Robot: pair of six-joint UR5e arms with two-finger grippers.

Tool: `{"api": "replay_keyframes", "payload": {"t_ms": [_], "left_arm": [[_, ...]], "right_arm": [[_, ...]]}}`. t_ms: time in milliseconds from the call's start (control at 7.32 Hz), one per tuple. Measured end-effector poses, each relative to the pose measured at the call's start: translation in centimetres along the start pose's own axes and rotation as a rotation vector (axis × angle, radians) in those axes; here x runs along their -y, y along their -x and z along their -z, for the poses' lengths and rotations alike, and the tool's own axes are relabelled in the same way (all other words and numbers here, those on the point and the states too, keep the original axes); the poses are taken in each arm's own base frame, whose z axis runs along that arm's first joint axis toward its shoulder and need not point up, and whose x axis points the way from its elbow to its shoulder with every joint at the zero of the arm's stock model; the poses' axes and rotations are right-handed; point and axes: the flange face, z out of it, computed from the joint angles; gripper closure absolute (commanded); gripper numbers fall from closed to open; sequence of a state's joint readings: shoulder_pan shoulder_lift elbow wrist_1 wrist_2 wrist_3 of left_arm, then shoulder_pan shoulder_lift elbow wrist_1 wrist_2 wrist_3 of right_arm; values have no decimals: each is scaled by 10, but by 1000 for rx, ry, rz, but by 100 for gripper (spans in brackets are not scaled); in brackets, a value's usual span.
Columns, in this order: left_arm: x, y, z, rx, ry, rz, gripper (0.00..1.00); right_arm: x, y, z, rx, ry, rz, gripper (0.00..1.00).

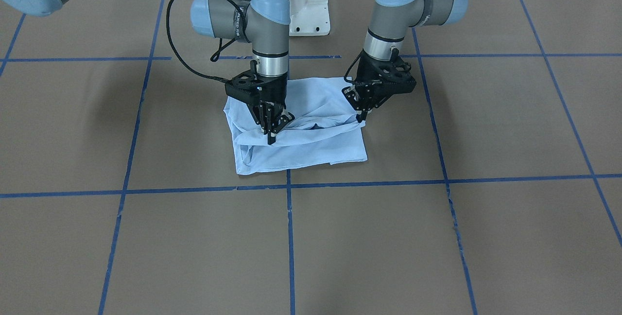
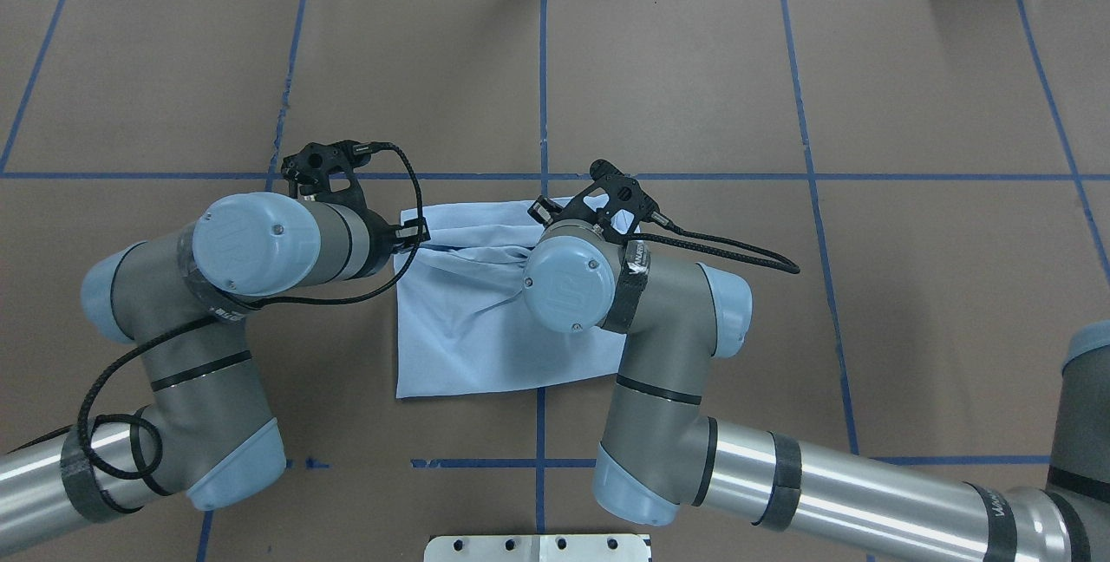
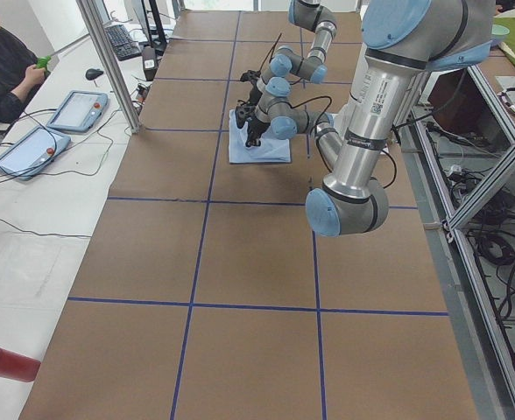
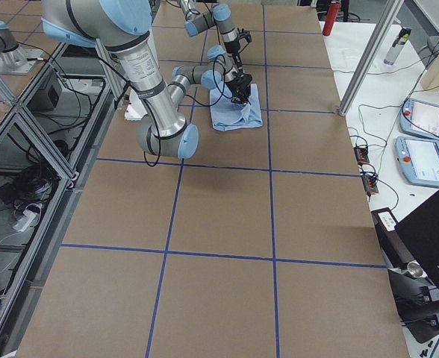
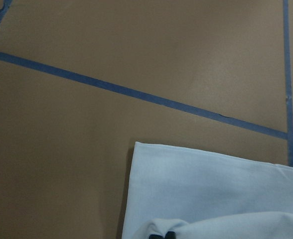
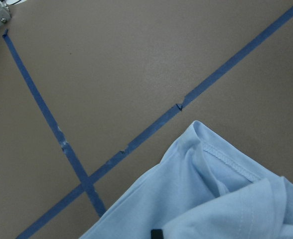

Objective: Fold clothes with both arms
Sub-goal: 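Lay the folded edge down near the far edge with both grippers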

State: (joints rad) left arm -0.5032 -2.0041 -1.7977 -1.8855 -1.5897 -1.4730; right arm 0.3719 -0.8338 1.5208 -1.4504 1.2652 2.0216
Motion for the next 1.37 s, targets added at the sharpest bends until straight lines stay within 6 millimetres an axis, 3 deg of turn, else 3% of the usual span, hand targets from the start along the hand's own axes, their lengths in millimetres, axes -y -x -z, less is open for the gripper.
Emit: {"api": "replay_keyframes", "payload": {"t_ms": [137,684,820,957,1094,1367], "left_arm": [[5,-2,-10,-2,-6,-5,100],[40,-10,-17,-5,-47,-19,100],[43,-11,-23,-4,-49,-20,100],[45,-16,-32,-3,-50,-21,46],[47,-20,-38,-10,-52,-28,0],[51,-21,-37,-25,-54,-101,0]], "right_arm": [[0,-1,-5,-4,-3,9,100],[8,1,-9,-4,-9,25,100],[8,1,-9,-5,-10,26,71],[8,1,-9,-5,-10,34,1],[9,1,-9,-5,-11,58,0],[19,6,-7,-4,-5,130,0]]}}
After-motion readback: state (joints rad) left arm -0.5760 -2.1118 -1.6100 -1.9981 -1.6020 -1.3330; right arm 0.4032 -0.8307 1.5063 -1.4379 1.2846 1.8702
